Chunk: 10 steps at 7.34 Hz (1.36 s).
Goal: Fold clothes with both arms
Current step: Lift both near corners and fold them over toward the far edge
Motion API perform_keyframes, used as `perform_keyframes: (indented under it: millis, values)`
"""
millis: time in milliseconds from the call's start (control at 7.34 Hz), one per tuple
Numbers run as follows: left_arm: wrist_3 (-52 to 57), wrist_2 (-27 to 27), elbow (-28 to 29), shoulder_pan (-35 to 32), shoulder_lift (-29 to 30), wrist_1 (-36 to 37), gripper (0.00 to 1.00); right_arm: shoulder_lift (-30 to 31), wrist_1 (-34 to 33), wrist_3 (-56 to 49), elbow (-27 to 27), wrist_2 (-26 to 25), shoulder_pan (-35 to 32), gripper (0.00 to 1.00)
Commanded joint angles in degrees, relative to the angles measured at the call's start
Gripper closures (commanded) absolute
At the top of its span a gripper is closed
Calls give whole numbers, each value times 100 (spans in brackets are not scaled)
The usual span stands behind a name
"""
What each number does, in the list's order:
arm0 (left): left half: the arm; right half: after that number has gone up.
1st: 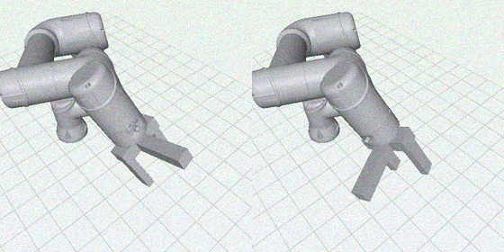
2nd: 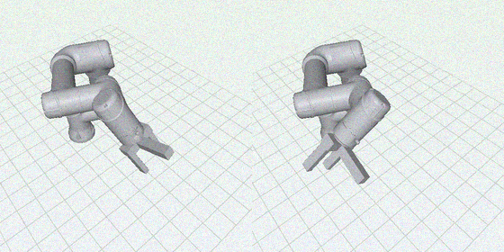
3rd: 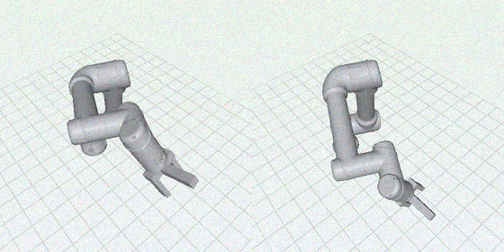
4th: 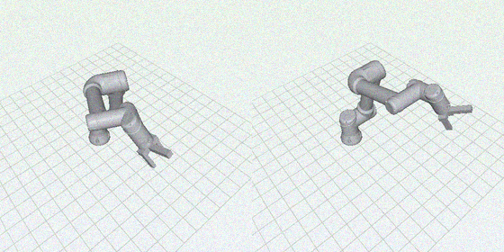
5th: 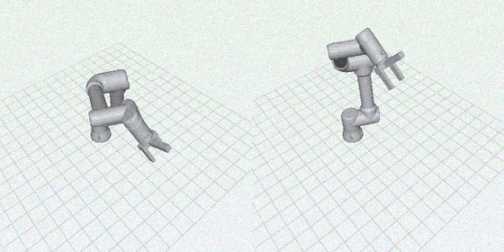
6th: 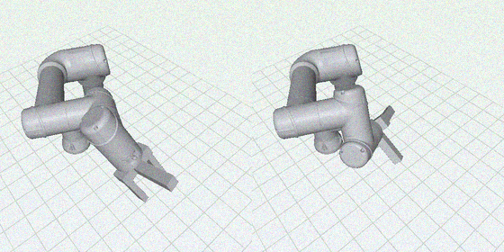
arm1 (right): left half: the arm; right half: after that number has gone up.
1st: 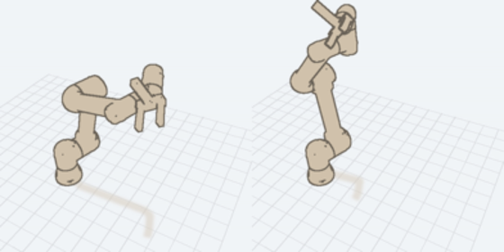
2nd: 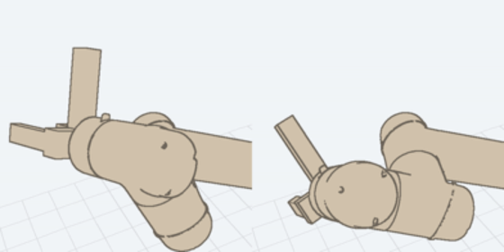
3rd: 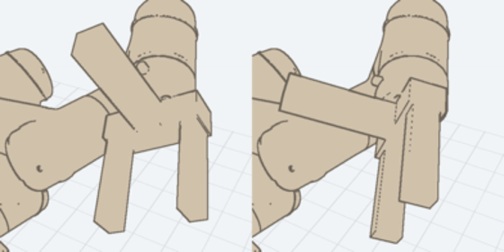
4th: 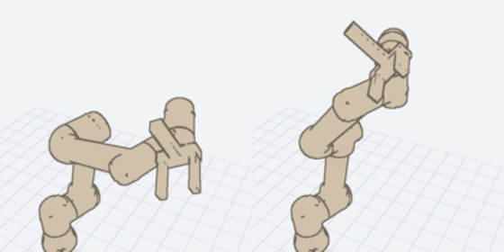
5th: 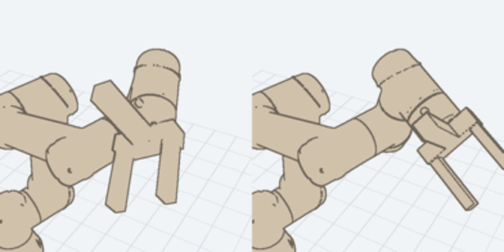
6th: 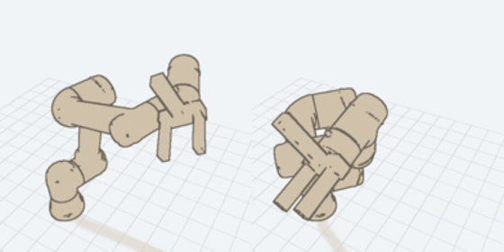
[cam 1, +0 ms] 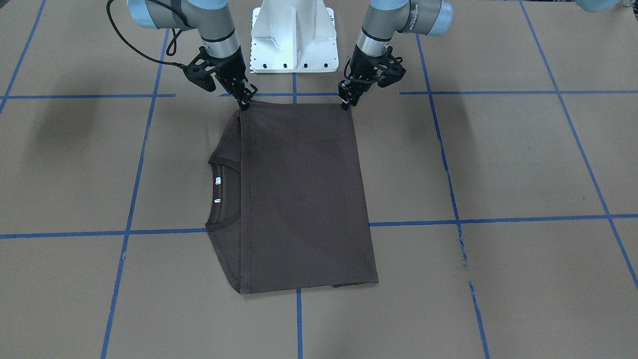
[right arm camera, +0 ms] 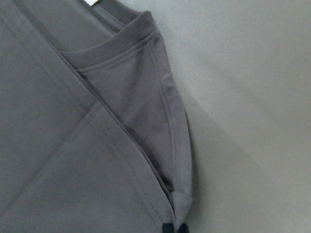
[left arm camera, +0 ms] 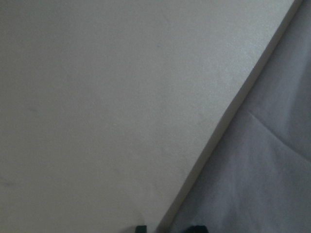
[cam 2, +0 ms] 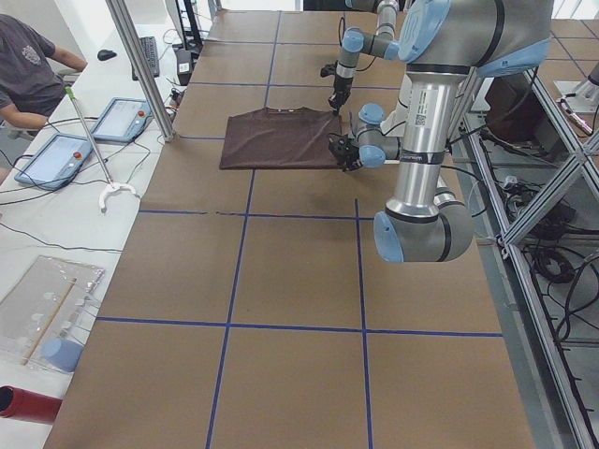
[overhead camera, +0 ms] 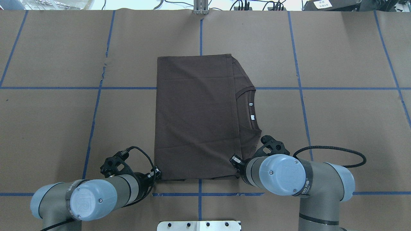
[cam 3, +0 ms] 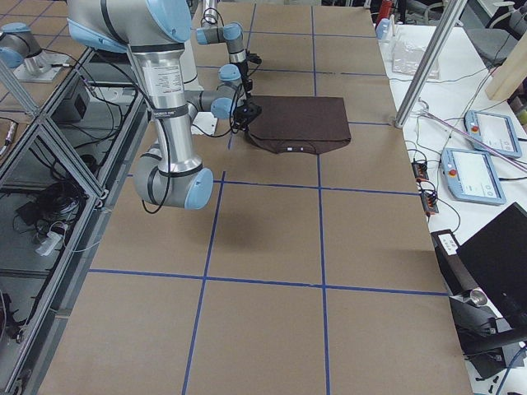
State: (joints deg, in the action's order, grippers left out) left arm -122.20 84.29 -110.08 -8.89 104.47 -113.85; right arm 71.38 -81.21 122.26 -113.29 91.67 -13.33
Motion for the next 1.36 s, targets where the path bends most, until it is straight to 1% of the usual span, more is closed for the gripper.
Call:
perform_keyframes:
  millis: [0, 273, 409, 681, 954, 1090, 1226]
  values:
    - [-32, 0, -22, -16, 47, 21, 100, 25, 0, 0, -9, 0, -3, 100]
    - [-32, 0, -14, -16, 91, 21, 100, 25, 0, 0, -9, 0, -3, 100]
    - [-24, 8, -22, -42, 204, 21, 100, 25, 0, 0, -9, 0, 6, 100]
    - [3, 9, -171, -77, 179, 21, 100, 42, 0, 0, -122, 0, -3, 100]
    - [12, 26, -757, -104, 127, 606, 100, 288, 0, 8, -525, 0, -3, 100]
    - [125, 43, -1039, -95, 13, 706, 100, 402, 0, 17, -762, 9, 6, 100]
    - [195, 52, -1407, -95, -162, 715, 100, 603, 0, 26, -1113, 61, 14, 100]
